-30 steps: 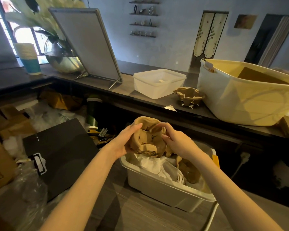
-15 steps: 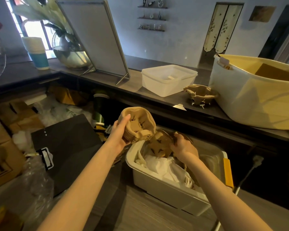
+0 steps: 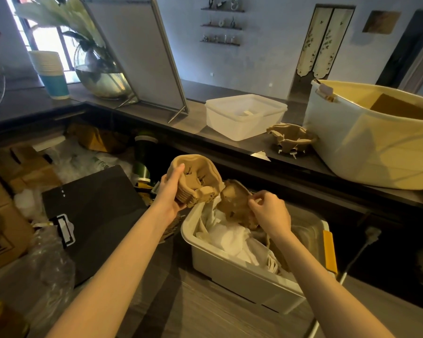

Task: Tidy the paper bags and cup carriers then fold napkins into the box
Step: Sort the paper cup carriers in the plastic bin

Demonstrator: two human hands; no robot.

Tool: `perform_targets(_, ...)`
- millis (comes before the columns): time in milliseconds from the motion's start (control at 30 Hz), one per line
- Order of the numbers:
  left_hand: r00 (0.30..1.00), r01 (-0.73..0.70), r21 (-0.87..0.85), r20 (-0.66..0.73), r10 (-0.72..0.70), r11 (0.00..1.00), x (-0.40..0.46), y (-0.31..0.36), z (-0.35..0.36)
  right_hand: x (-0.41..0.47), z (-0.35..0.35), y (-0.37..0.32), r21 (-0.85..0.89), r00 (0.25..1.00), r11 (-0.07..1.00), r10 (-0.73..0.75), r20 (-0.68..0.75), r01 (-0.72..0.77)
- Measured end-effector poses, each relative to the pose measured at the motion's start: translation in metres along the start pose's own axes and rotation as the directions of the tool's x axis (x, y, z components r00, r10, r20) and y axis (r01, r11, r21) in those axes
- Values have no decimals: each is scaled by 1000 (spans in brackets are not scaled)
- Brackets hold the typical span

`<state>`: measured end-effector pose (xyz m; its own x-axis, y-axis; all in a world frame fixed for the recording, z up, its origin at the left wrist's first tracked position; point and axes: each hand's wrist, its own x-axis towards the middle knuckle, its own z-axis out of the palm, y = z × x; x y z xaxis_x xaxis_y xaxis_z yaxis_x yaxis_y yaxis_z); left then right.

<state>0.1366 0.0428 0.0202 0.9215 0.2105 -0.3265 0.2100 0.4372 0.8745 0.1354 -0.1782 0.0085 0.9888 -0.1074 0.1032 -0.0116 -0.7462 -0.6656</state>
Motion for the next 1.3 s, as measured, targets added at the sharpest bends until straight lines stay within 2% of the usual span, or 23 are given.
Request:
perform_targets(167, 999, -2, -17, -50, 1, 1000, -3, 0, 8, -15, -31, -10, 294, 990, 953, -35, -139, 74)
perform_targets(333, 998, 18, -20, -66, -20, 1000, -11, 0, 16, -25, -59, -27, 549, 981, 820, -76, -179, 163)
perform_targets(433, 996, 90, -26, 6, -89, 996, -19, 2, 21, -27, -69, -35, 663, 987, 731, -98, -128, 159)
perform_targets(533, 989, 128, 6, 77, -128, 992, -24, 4, 27, -28, -74, -39, 773, 996, 630, -87, -22, 72)
perform_targets(700, 954, 181, 116, 222, -203, 977, -36, 5, 35, -27, -75, -37, 767, 997, 641, -61, 53, -2)
perform_targets(833, 921, 169, 267, 299, -248, 949, -41, 3, 37, -22, -77, -36, 730, 1000, 683, -25, -11, 25)
perform_targets(933, 919, 125, 334, 315, -235, 934, -43, 0, 37, -20, -79, -35, 673, 997, 736, -55, -54, 77)
perform_targets(1067, 918, 115, 319, 328, -223, 941, -45, 0, 39, -19, -83, -33, 703, 992, 704, -123, -19, 101)
perform_targets(1167, 904, 126, 277, 363, -225, 953, -47, 3, 40, -18, -87, -33, 722, 974, 686, -213, 78, 92)
perform_targets(1300, 893, 110, 281, 392, -219, 953, -50, 2, 37, -19, -87, -34, 593, 936, 791, -307, 170, 152)
